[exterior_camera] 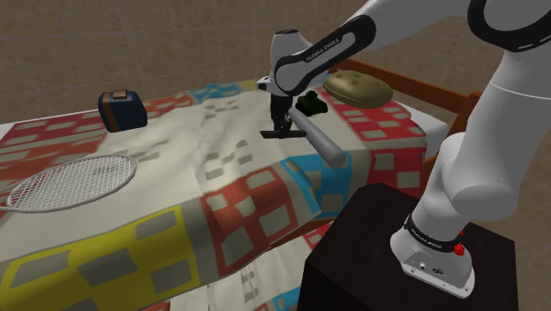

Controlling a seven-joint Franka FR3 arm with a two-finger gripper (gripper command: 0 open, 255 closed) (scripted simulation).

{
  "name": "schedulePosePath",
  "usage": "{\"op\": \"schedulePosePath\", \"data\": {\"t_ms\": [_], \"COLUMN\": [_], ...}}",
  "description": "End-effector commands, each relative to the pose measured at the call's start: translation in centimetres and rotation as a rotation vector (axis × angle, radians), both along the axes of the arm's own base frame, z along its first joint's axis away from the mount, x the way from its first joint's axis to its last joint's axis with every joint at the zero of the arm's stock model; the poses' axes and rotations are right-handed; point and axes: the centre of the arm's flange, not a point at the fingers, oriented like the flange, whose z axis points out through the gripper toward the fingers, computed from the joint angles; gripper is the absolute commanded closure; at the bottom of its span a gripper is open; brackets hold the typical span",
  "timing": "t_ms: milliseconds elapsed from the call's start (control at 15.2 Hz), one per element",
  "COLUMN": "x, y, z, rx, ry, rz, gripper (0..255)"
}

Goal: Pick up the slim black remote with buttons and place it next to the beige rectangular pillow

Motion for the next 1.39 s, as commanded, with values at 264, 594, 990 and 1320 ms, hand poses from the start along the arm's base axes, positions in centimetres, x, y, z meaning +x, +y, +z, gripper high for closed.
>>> {"op": "schedulePosePath", "data": {"t_ms": [264,594,990,1320], "x": [-0.1,-0.1,-0.1,-0.1], "y": [-0.1,-0.1,-0.1,-0.1], "z": [3.2,5.9,9.0,11.7], "rx": [0.0,0.0,0.0,0.0], "ry": [0.0,0.0,0.0,0.0], "rz": [0.0,0.0,0.0,0.0], "gripper": [255,255,255,255]}}
